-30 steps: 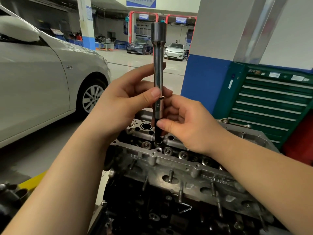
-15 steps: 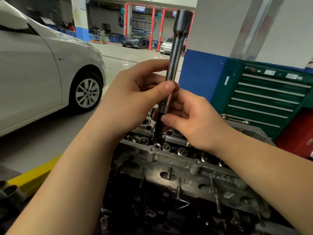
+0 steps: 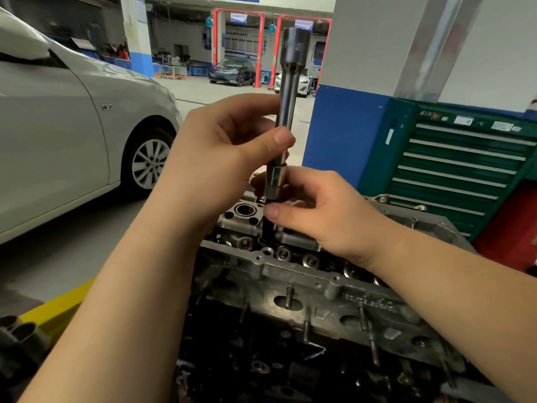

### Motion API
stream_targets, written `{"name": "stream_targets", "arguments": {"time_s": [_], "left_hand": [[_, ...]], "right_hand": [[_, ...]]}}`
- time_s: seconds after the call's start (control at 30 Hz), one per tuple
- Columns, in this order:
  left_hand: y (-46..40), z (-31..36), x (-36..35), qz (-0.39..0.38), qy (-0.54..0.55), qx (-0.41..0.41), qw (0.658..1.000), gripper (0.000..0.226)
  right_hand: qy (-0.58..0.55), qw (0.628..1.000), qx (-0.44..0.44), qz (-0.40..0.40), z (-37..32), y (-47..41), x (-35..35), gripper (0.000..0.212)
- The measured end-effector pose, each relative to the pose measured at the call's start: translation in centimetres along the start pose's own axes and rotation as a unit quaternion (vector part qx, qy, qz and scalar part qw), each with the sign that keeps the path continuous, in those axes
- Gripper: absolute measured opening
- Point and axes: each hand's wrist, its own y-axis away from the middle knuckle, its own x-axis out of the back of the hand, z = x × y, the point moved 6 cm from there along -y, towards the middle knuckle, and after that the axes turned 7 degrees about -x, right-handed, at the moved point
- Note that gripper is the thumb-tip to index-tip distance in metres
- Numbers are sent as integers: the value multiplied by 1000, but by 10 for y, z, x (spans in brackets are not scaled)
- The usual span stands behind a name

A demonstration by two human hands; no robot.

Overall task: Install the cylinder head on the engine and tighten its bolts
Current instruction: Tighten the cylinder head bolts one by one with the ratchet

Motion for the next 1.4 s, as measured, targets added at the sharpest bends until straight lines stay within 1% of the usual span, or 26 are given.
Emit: {"name": "stream_targets", "arguments": {"time_s": [0.07,0.17,0.27,0.37,0.43,0.5,0.6,0.73,0.83,0.93,1.07,1.23,1.4], "left_hand": [[1,-1,-1,-22,14,16,1000,29],[4,-3,-2,-17,29,43,999,30],[8,-1,-3,14,-10,22,1000,35],[15,0,-1,78,-10,0,997,46],[20,-2,-3,95,16,-1,995,40],[22,-5,-9,81,62,10,995,30],[24,-6,-13,62,98,21,993,26],[26,-7,-12,71,54,7,996,34],[27,-11,-6,96,39,2,995,41],[29,-13,-4,103,53,3,993,35],[29,-14,-8,89,59,0,994,28],[30,-12,-7,97,48,-8,994,28],[27,-9,-5,122,17,-12,992,31]], "right_hand": [[-19,999,-17,-21,2,0,0,22],[-43,997,-48,-32,5,-1,0,24],[-33,998,-52,-13,5,-4,0,20],[-40,998,-52,-11,6,-5,-1,25],[-61,996,-44,-42,5,-4,-3,22],[-66,995,-37,-70,5,-1,-4,25],[-67,994,-45,-74,8,-1,-2,26],[-48,996,-46,-54,6,-3,-2,26],[-51,997,-47,-44,6,-4,-2,29],[-73,994,-42,-63,7,-4,-2,24],[-93,990,-44,-95,10,-1,-1,32],[-75,992,-66,-75,14,-5,0,29],[-55,995,-59,-52,9,-6,-1,25]]}}
